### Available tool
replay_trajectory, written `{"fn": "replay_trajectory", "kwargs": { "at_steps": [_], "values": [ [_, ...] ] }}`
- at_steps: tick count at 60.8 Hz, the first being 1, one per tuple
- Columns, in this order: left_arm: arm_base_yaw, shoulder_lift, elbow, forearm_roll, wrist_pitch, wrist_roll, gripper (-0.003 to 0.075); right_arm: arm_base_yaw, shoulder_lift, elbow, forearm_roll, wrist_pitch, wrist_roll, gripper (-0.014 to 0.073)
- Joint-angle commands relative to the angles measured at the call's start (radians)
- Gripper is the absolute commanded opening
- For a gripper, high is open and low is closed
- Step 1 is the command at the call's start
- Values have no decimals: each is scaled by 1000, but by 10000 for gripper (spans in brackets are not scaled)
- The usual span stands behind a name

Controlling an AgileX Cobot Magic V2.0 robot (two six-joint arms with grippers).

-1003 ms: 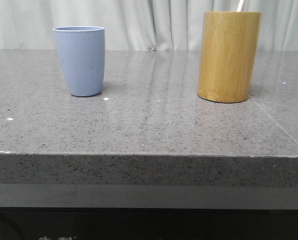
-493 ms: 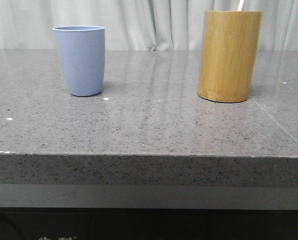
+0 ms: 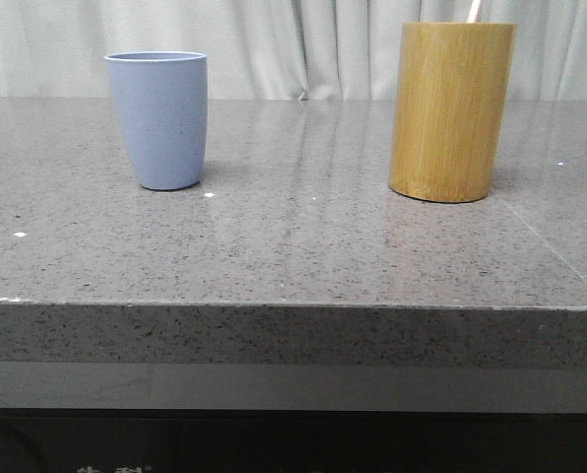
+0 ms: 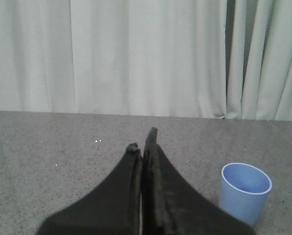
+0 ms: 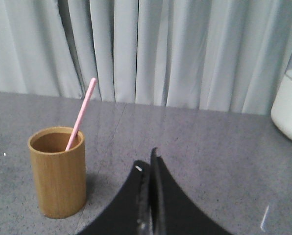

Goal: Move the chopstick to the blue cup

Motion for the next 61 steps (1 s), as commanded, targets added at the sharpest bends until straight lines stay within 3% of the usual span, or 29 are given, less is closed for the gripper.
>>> {"fn": "replay_trajectory", "kwargs": {
  "at_steps": [1, 24, 41, 47, 51, 61],
  "values": [
    [-7, 83, -43, 0, -48, -2, -19, -3, 107, -64, -10, -20, -8, -69],
    [-7, 324, -43, 0, -24, -2, -19, -3, 399, -67, -6, 30, -8, -69],
    [-7, 403, -43, 23, -24, -2, -18, -3, 465, -67, -6, 79, -8, -61],
    [-7, 404, -43, 24, -38, 0, 0, -3, 465, -67, -6, 86, -8, 30],
    [-7, 404, -43, 27, -45, 1, 64, -3, 465, -67, -6, 90, -8, 171],
    [-7, 408, -43, 28, -49, 1, 388, -3, 465, -67, -6, 94, -8, 488]
  ]
}}
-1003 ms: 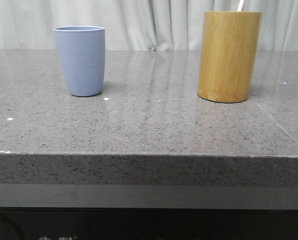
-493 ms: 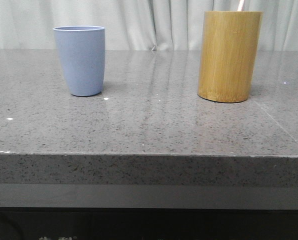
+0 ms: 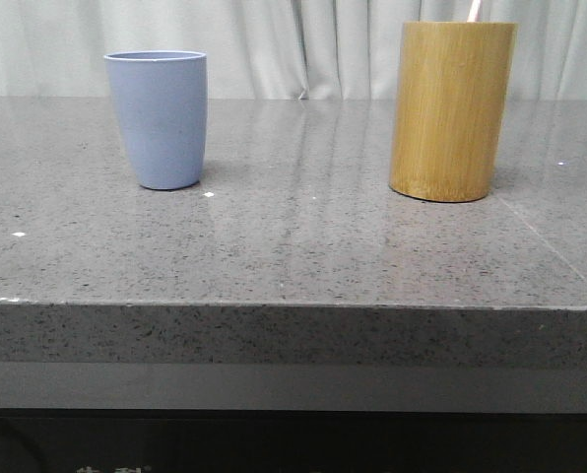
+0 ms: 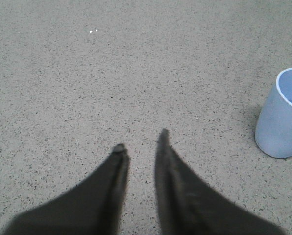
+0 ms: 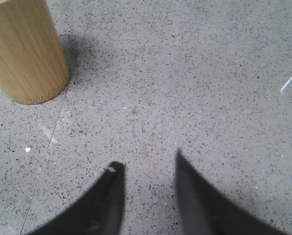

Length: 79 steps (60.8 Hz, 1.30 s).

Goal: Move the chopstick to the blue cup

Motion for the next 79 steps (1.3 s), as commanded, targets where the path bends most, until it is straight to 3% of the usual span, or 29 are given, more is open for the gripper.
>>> {"fn": "replay_trajectory", "kwargs": {
  "at_steps": [1, 7, 27, 36, 51, 70, 79],
  "values": [
    [-7, -1, -33, 0, -80, 1, 433, -3, -1, -33, -6, -53, -8, 503],
    [-9, 10, -36, -10, -80, 1, 544, -3, -1, -33, -6, -52, -8, 526],
    [-218, 173, -179, -10, -33, 3, 545, -3, -1, -33, -6, -52, -8, 526],
    [-286, 305, -326, -10, 85, 3, 545, -3, -1, -33, -6, -51, -8, 526],
    [-308, 536, -582, -17, 273, 3, 545, -3, -1, -33, -6, -51, -8, 526],
    [-308, 762, -770, -47, 351, 3, 542, -3, -1, -33, -6, -51, -8, 526],
    [-308, 846, -817, -52, 376, 3, 487, -3, -1, -33, -6, -51, -8, 526]
  ]
}}
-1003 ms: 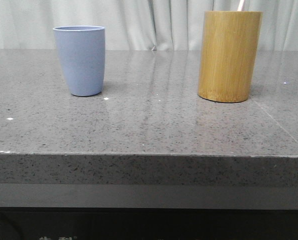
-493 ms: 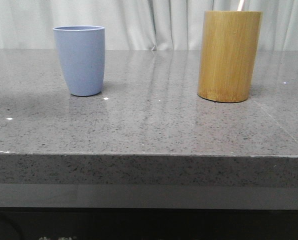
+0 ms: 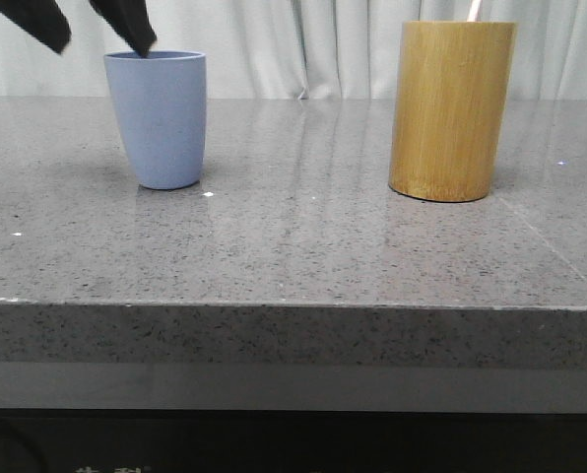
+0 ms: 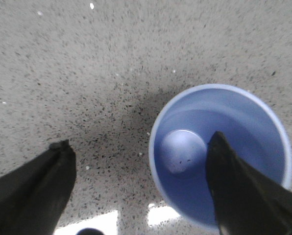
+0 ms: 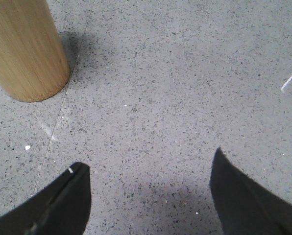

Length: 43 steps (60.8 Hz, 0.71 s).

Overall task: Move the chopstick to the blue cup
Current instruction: 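Lower the left gripper onto the blue cup rim and grasp it, then slide the blue cup with the left gripper beside the bamboo cup, release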

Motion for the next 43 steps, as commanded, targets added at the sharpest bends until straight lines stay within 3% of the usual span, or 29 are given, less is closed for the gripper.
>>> {"fn": "replay_trajectory", "kwargs": {
  "at_steps": [1, 31, 36, 43],
  "values": [
    [-8, 1, -56, -17, -25, 1, 478, -3, -1, -33, -6, -58, -8, 526],
    [-8, 23, -57, -71, -24, 1, 37, -3, -1, -33, -6, -48, -8, 526],
    [-8, 23, -57, -71, -24, 1, -15, -3, -1, -33, -6, -46, -8, 526],
    [-8, 23, -57, -71, -24, 1, -19, -3, -1, -33, -6, -40, -8, 526]
  ]
}}
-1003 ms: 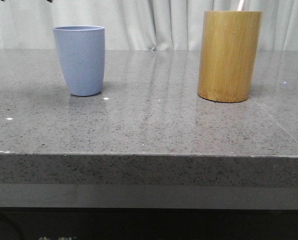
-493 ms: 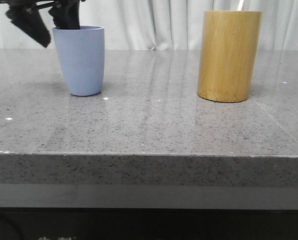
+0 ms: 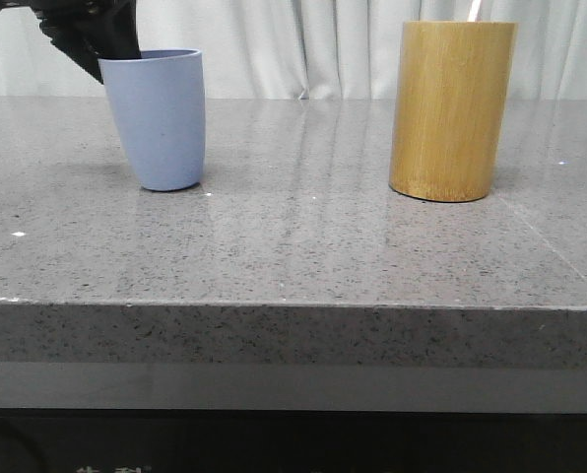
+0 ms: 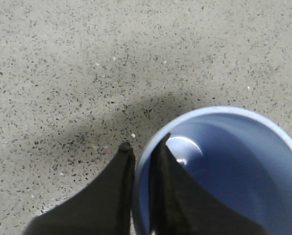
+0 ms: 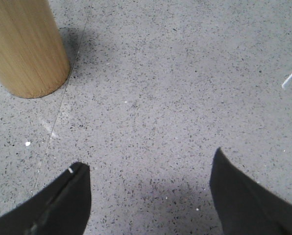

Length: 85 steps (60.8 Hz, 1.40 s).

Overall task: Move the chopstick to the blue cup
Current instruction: 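Slide the blue cup with the left gripper beside the bamboo cup, release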

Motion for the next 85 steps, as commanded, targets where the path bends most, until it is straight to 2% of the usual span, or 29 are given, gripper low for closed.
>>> {"fn": "replay_trajectory", "kwargs": {
  "at_steps": [1, 12, 33, 53, 85],
  "values": [
    [-8, -42, -31, -12, -34, 1, -19, -3, -1, -33, -6, -53, -8, 526],
    [-18, -42, -66, -38, -28, 1, -19, -3, -1, -33, -6, -51, -8, 526],
    [-148, -8, -235, -34, -8, 1, -19, -3, -1, -33, -6, -51, -8, 526],
    [-239, 110, -379, -1, 87, 1, -19, -3, -1, -33, -6, -51, -8, 526],
    [-240, 151, -385, 16, 92, 1, -18, -3, -1, -33, -6, -48, -8, 526]
  ]
}}
